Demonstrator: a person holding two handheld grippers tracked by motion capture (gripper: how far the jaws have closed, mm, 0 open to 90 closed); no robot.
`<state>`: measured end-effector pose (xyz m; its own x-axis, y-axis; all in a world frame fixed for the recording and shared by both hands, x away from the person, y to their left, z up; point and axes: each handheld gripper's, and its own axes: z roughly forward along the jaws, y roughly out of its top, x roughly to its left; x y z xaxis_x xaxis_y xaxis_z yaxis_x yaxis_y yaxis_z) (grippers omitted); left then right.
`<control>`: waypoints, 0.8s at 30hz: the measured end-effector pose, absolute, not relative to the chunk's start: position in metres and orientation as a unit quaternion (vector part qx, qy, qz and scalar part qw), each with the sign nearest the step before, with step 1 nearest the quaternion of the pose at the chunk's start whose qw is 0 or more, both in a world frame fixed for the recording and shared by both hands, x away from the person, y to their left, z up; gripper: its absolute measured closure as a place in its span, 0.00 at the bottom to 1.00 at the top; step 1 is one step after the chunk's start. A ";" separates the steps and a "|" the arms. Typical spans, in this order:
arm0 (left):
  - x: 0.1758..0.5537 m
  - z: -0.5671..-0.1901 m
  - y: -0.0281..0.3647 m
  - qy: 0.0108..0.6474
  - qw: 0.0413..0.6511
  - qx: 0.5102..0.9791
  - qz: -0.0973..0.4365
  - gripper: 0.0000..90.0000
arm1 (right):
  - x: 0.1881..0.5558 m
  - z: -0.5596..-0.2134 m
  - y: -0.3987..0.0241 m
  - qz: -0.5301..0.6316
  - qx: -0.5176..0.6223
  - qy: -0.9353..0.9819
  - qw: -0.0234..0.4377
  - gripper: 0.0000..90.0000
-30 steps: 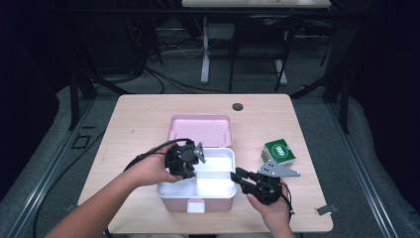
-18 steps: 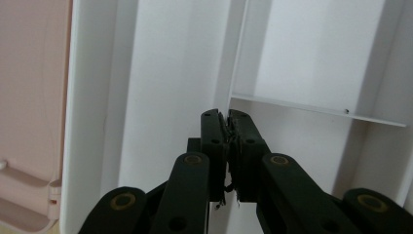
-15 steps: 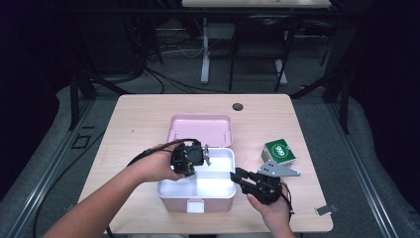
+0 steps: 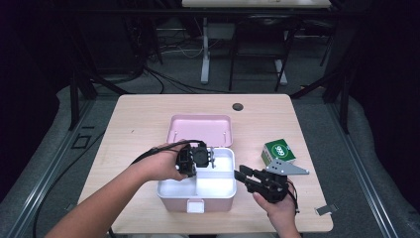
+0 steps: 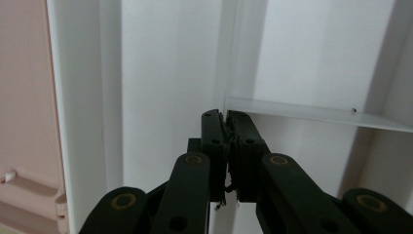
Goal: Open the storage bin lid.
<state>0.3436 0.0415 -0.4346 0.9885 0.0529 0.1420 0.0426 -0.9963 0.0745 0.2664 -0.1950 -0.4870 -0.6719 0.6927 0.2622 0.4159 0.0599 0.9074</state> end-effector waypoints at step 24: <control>0.343 -0.440 0.031 -0.006 0.001 0.997 0.073 0.96 | 0.270 -0.488 -0.207 0.569 0.404 0.705 0.129 0.75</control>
